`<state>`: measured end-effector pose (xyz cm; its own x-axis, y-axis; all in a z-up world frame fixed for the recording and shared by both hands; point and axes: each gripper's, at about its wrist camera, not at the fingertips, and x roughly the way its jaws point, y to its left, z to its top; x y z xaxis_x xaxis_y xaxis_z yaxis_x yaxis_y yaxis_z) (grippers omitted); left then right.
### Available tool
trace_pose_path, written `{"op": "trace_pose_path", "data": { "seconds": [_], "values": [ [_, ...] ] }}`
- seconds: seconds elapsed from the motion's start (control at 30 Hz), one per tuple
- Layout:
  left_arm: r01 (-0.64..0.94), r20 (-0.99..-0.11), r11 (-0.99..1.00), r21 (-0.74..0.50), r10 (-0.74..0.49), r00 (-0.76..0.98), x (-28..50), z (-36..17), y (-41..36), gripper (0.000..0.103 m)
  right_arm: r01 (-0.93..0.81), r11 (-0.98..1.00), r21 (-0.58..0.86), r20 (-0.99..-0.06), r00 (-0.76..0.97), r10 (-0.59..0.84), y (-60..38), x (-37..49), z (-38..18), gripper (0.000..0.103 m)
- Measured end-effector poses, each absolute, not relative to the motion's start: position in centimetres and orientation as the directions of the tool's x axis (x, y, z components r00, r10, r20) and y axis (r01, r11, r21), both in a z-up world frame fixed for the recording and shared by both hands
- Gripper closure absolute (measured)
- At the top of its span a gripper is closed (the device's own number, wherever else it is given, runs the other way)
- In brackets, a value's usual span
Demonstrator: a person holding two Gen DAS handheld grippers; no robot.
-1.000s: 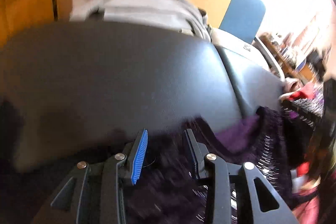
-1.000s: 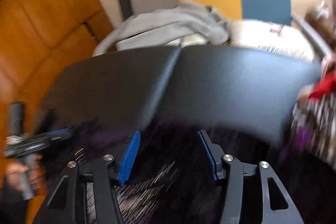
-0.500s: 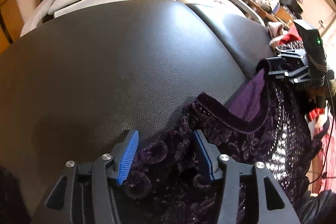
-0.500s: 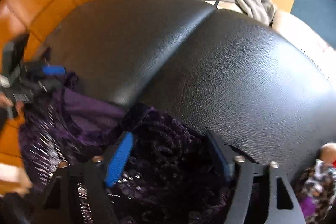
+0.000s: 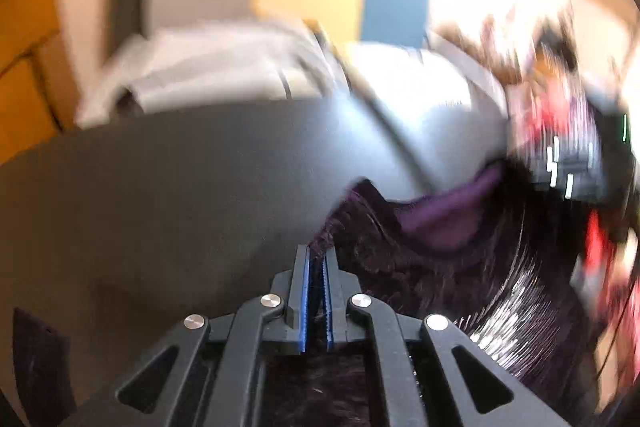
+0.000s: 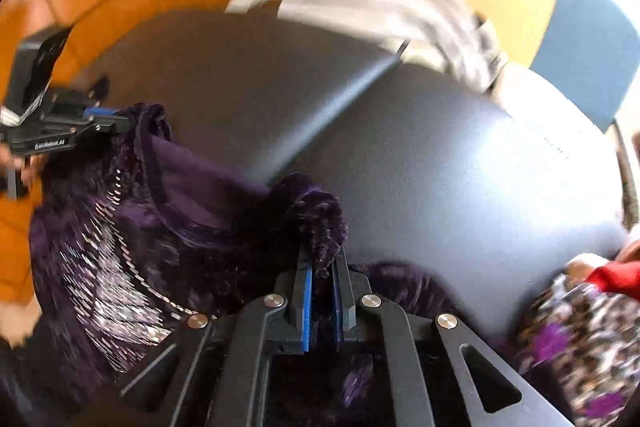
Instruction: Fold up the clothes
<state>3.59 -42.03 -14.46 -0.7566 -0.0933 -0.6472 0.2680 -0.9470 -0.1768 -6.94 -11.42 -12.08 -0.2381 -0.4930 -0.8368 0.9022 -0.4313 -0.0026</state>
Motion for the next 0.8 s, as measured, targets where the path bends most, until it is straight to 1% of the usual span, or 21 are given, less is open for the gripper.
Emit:
{"op": "trace_pose_path", "data": {
  "seconds": [0.07,0.1,0.13,0.17,0.2,0.27,0.3,0.33,0.37,0.4,0.43,0.47,0.6,0.63,0.67,0.7,0.77,0.8],
  "values": [
    [0.307,-0.534,-0.937,-0.165,-0.177,-0.827,3.9,-11.0,-42.6,0.098,0.880,-0.475,-0.029,-0.769,-0.323,-0.551,-11.5,-7.6,-9.1,0.095],
    [0.352,-0.459,-0.930,-0.109,-0.267,-0.847,3.3,-9.4,-42.2,0.099,0.866,-0.498,-0.048,-0.727,-0.372,-0.577,-11.5,-7.7,-7.6,0.095],
    [0.389,-0.417,-0.919,-0.061,-0.331,-0.847,3.9,-8.5,-42.3,0.099,0.850,-0.522,-0.064,-0.682,-0.420,-0.599,-11.6,-7.9,-6.1,0.095],
    [0.410,-0.404,-0.912,0.004,-0.377,-0.833,2.6,-8.6,-42.2,0.098,0.822,-0.558,-0.110,-0.639,-0.489,-0.594,-11.8,-8.0,-5.3,0.095],
    [0.424,-0.447,-0.906,0.023,-0.388,-0.806,0.7,-9.8,-42.7,0.097,0.788,-0.595,-0.157,-0.591,-0.557,-0.583,-12.0,-8.0,-4.7,0.094],
    [0.447,-0.542,-0.893,0.050,-0.400,-0.739,-3.3,-12.3,-44.0,0.096,0.743,-0.652,-0.149,-0.604,-0.591,-0.535,-12.6,-10.3,-6.7,0.080],
    [0.466,-0.595,-0.883,0.048,-0.400,-0.697,-4.6,-13.9,-44.6,0.096,0.720,-0.679,-0.143,-0.613,-0.603,-0.510,-12.9,-11.5,-7.7,0.056],
    [0.487,-0.647,-0.872,0.046,-0.397,-0.651,-5.8,-15.5,-45.1,0.097,0.707,-0.697,-0.119,-0.644,-0.590,-0.487,-13.4,-12.4,-9.2,0.042],
    [0.501,-0.693,-0.865,0.024,-0.375,-0.615,-6.4,-17.0,-45.7,0.097,0.699,-0.709,-0.094,-0.686,-0.562,-0.463,-13.6,-13.0,-11.0,0.044],
    [0.511,-0.722,-0.859,-0.004,-0.351,-0.596,-7.1,-18.3,-45.9,0.097,0.690,-0.720,-0.069,-0.726,-0.530,-0.438,-13.8,-13.6,-12.8,0.052],
    [0.504,-0.721,-0.864,-0.016,-0.339,-0.605,-6.4,-18.4,-45.7,0.097,0.686,-0.726,-0.047,-0.750,-0.504,-0.428,-13.4,-13.8,-14.0,0.058],
    [0.494,-0.715,-0.869,-0.026,-0.329,-0.616,-5.7,-18.3,-45.4,0.097,0.681,-0.732,-0.025,-0.772,-0.478,-0.419,-13.0,-13.9,-15.1,0.058],
    [0.453,-0.692,-0.889,-0.066,-0.287,-0.662,-2.5,-17.9,-44.1,0.096,0.693,-0.708,0.138,-0.740,-0.403,-0.539,-9.6,-13.2,-14.5,0.058],
    [0.438,-0.696,-0.898,-0.036,-0.292,-0.656,-1.8,-17.9,-43.2,0.096,0.701,-0.689,0.185,-0.735,-0.366,-0.570,-9.7,-13.7,-14.5,0.058],
    [0.428,-0.711,-0.904,-0.017,-0.290,-0.640,-1.3,-18.4,-42.4,0.096,0.707,-0.668,0.231,-0.728,-0.329,-0.601,-9.8,-14.1,-14.5,0.058],
    [0.425,-0.732,-0.905,-0.005,-0.286,-0.618,-1.4,-19.3,-42.1,0.096,0.708,-0.663,0.243,-0.740,-0.307,-0.599,-9.8,-14.0,-14.9,0.058],
    [0.430,-0.769,-0.903,0.025,-0.292,-0.568,-2.0,-21.7,-41.8,0.096,0.707,-0.658,0.258,-0.767,-0.265,-0.585,-9.7,-13.7,-15.8,0.058],
    [0.441,-0.789,-0.897,0.042,-0.300,-0.536,-2.5,-22.9,-42.1,0.095,0.689,-0.682,0.245,-0.789,-0.267,-0.553,-9.9,-14.2,-17.0,0.058]
  ]
}}
